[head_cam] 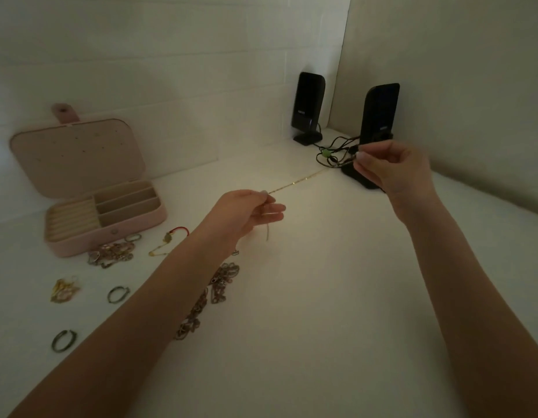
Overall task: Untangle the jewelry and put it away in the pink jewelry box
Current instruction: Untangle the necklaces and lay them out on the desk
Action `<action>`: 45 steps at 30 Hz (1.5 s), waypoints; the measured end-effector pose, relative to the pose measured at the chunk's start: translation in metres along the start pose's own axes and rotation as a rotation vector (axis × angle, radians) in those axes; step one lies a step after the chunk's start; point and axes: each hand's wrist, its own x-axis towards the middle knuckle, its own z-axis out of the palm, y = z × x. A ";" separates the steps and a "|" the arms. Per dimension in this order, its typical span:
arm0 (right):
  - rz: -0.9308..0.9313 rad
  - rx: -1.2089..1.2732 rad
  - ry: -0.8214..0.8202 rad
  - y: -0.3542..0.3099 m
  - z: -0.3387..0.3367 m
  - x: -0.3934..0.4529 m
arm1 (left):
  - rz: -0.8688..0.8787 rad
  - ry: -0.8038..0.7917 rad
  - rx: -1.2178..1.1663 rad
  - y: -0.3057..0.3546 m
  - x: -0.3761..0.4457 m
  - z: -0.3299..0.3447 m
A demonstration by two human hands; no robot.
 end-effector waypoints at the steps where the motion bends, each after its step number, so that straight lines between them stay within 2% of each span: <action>1: 0.003 -0.015 0.013 0.005 -0.003 0.000 | -0.067 -0.002 -0.050 0.002 0.002 0.001; 3: 0.023 -0.032 0.019 0.013 -0.006 -0.001 | -0.218 0.010 -0.163 0.004 0.006 0.004; 6: 0.031 -0.031 -0.007 0.018 -0.006 -0.004 | -0.295 0.038 -0.338 0.003 0.014 0.013; 9: 0.043 0.016 -0.124 0.013 -0.002 -0.012 | -0.281 -0.001 -0.485 -0.004 0.019 0.021; 14: 0.073 -0.026 -0.412 0.006 0.004 -0.020 | -0.128 -0.134 -0.638 -0.006 0.016 0.026; 16: 0.074 -0.114 -0.413 0.009 0.004 -0.018 | -0.120 -0.129 -0.760 -0.006 0.014 0.027; 18: 0.078 -0.198 -0.365 0.015 0.003 -0.015 | -0.123 -0.085 -0.787 -0.007 0.013 0.028; 21: 0.086 -0.314 -0.308 0.024 0.001 -0.012 | -0.055 -0.009 -0.475 -0.012 0.013 0.032; 24: 0.058 -0.411 -0.304 0.029 0.004 -0.012 | 0.195 0.075 0.108 -0.018 0.014 0.033; 26: 0.036 -0.469 -0.316 0.033 0.007 -0.012 | 0.350 0.105 0.417 -0.023 0.015 0.031; 29: 0.013 -0.597 -0.322 0.039 0.010 -0.010 | 0.461 0.110 0.695 -0.031 0.016 0.030; 34: -0.050 -0.834 -0.236 0.051 0.006 -0.003 | 0.502 0.173 1.048 -0.037 0.014 0.026; 38: -0.062 -0.954 -0.204 0.060 0.001 0.001 | 0.465 0.259 1.159 -0.033 0.010 0.028; 42: -0.045 -0.995 -0.228 0.064 0.000 0.003 | 0.411 0.289 1.224 -0.031 0.010 0.028; 45: -0.049 -1.039 -0.236 0.066 0.005 0.003 | 0.439 0.287 1.306 -0.030 0.010 0.024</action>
